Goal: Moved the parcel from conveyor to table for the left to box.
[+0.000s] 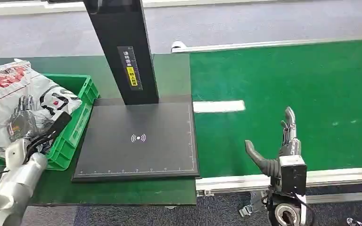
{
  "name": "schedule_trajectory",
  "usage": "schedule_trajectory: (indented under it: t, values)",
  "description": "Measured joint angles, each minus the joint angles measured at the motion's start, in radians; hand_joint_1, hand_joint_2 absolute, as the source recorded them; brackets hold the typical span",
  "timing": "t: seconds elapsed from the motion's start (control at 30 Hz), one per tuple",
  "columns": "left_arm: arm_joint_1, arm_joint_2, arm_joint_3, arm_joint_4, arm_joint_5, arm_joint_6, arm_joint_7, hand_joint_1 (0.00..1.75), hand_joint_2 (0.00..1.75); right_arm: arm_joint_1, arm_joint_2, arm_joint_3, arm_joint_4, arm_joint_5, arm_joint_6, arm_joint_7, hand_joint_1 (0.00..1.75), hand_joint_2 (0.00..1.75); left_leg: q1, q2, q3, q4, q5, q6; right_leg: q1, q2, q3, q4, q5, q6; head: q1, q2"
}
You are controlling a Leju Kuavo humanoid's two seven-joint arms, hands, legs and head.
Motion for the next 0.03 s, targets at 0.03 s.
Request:
schedule_trajectory:
  t: [0.03]
  values:
    - [0.02,-0.008,0.008,-0.044,0.019,-0.002,-0.019,0.0,1.75,0.003,0.0,-0.001,-0.002,0.002,-0.002,0.0,0.0,1.75,0.0,0.0,-0.001,0.0,0.0,0.0,0.0,0.0,0.0,0.0,0.0,0.0,0.0,0.0]
